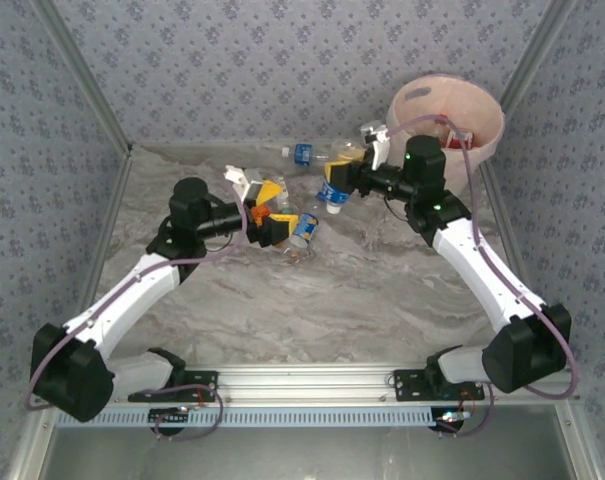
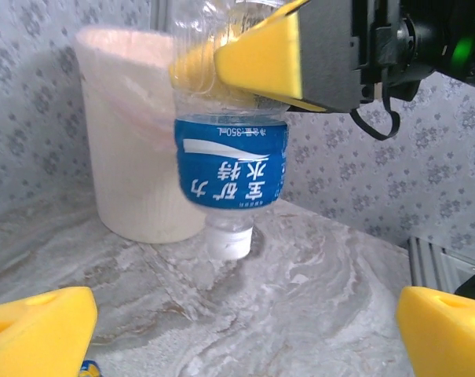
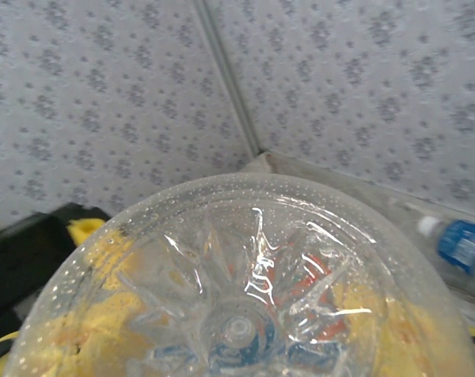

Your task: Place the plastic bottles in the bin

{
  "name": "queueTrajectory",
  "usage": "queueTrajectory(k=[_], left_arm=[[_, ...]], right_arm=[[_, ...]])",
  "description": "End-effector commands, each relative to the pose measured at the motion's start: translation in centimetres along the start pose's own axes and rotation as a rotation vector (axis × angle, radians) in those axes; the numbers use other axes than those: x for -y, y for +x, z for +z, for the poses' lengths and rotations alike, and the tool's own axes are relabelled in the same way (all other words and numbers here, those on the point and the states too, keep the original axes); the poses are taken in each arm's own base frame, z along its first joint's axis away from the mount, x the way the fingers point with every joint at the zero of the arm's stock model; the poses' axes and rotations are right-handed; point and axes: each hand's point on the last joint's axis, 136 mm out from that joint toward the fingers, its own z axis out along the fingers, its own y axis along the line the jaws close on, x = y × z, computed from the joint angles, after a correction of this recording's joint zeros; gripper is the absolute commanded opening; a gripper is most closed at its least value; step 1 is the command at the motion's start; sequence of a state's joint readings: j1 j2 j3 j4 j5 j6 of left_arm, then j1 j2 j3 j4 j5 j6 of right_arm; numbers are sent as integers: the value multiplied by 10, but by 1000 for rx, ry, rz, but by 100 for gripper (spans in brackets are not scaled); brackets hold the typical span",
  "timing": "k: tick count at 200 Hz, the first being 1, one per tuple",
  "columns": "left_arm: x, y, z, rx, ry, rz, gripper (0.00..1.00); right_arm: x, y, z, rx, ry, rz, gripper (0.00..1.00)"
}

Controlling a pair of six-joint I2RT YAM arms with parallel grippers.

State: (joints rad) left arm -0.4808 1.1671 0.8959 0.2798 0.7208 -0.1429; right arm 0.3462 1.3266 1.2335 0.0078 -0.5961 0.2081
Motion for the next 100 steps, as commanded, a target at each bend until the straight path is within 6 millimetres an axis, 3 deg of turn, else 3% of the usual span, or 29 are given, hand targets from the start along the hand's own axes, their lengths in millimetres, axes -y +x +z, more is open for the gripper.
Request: queueTrajectory(k=[1,31,60,100], left_arm=[[-7,-6,-14,35,-115,62,98],[-46,-16,-38,88,-409,55,98],[-84,-7,-66,50,-691,13,98],[-100,3,-85,20,-831,-22,98]], right_arm=[[17,-13,-24,-14,135,-42,46],[45,-43,-51,36,291,-57,45],[76,-77,-75,105,452,-52,45],[117,-122,-105,230,578,-18,45]])
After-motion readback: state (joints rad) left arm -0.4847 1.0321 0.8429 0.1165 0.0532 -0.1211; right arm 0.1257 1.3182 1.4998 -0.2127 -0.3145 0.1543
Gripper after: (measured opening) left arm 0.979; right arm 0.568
